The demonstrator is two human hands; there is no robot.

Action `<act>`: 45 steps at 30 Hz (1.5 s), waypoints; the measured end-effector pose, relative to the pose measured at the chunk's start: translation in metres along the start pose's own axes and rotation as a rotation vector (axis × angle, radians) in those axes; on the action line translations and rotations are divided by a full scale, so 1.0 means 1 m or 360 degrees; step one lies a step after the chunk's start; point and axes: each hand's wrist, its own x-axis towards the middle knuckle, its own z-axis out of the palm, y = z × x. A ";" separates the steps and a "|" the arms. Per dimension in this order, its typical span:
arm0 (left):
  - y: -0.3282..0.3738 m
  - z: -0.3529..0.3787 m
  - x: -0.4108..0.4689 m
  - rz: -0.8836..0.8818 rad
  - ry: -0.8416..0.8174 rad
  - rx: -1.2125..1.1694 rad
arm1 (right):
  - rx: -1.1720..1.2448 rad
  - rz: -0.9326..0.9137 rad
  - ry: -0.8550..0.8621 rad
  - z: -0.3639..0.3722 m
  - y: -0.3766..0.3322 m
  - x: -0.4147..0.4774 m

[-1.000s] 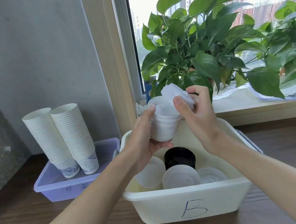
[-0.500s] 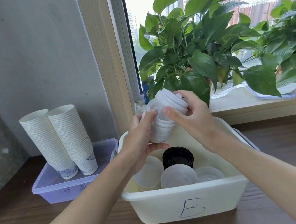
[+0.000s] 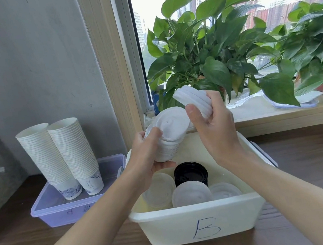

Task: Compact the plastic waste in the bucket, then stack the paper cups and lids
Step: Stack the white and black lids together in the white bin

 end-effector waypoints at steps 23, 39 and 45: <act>-0.002 -0.002 -0.009 0.0466 0.0257 0.0333 | 0.0510 0.0121 0.0247 -0.006 -0.021 -0.001; -0.008 0.001 -0.013 0.0771 -0.0045 0.0484 | -0.0201 0.0286 -0.0099 -0.002 0.004 0.005; -0.007 0.001 -0.015 0.0679 -0.0309 0.0338 | -0.0109 0.0404 -0.0147 -0.001 0.011 0.006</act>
